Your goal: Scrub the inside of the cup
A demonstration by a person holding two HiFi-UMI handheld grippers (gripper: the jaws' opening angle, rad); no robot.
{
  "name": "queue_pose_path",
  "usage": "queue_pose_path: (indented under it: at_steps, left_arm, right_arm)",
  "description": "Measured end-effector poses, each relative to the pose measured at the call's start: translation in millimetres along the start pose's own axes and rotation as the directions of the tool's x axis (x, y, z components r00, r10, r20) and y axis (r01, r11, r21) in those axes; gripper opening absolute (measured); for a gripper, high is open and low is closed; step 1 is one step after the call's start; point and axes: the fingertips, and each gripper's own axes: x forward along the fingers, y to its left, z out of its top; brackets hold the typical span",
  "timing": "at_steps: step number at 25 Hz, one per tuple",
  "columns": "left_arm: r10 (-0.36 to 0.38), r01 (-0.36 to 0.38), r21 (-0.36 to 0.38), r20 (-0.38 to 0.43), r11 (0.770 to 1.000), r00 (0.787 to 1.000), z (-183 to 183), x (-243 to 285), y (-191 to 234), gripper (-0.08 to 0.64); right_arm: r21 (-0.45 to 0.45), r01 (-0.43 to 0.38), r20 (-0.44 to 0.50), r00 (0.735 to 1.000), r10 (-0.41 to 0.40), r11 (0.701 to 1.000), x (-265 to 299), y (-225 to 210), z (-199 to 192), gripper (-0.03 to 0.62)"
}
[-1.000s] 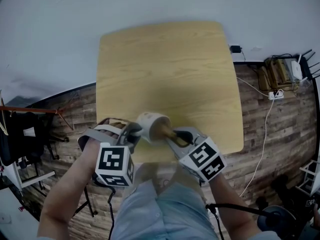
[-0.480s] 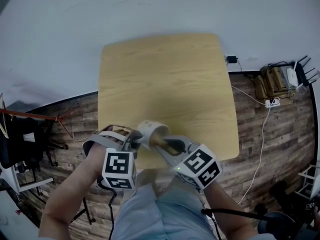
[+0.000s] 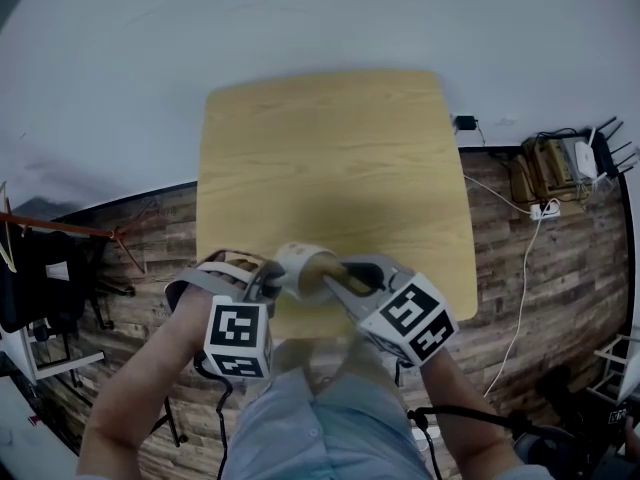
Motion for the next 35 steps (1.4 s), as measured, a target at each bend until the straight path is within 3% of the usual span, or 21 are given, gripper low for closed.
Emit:
queue_pose_path:
  at_steps: [10, 17, 25, 29, 35]
  left_arm:
    - [0.002, -0.002, -0.016, -0.002, 1.0, 1.0, 0.9, -1.1, 1.3, 0.069]
    - [-0.011, 0.01, -0.084, -0.008, 0.996, 1.0, 1.2, -2.7, 0.3, 0.069]
    - [-0.007, 0.006, -0.038, -0.024, 0.999, 1.0, 2.2, -2.2, -0.9, 0.069]
    - [0.008, -0.007, 0.015, -0.054, 1.0, 0.999, -3.4, 0.7, -0.7, 0.069]
    - [0.017, -0.015, 0.03, -0.056, 0.999, 0.998, -0.9, 0.4, -0.9, 0.069]
  right_arm:
    - [-0.033, 0.052, -0.022, 0.998, -0.053, 0.998, 0.5, -14.9, -17.7, 0.055]
    - [-0.044, 0.057, -0.099, 0.993, -0.061, 0.997, 6.7, 3.3, -45.3, 0.055]
    - [0.039, -0.032, -0.049, 0.998, 0.034, 0.999, 20.2, 36.9, -29.3, 0.055]
    - [0.049, -0.019, -0.015, 1.0, 0.019, 0.999, 21.3, 32.2, -12.7, 0.055]
    - [0.057, 0.029, 0.013, 0.999, -0.029, 0.998, 12.8, 10.7, -3.2, 0.055]
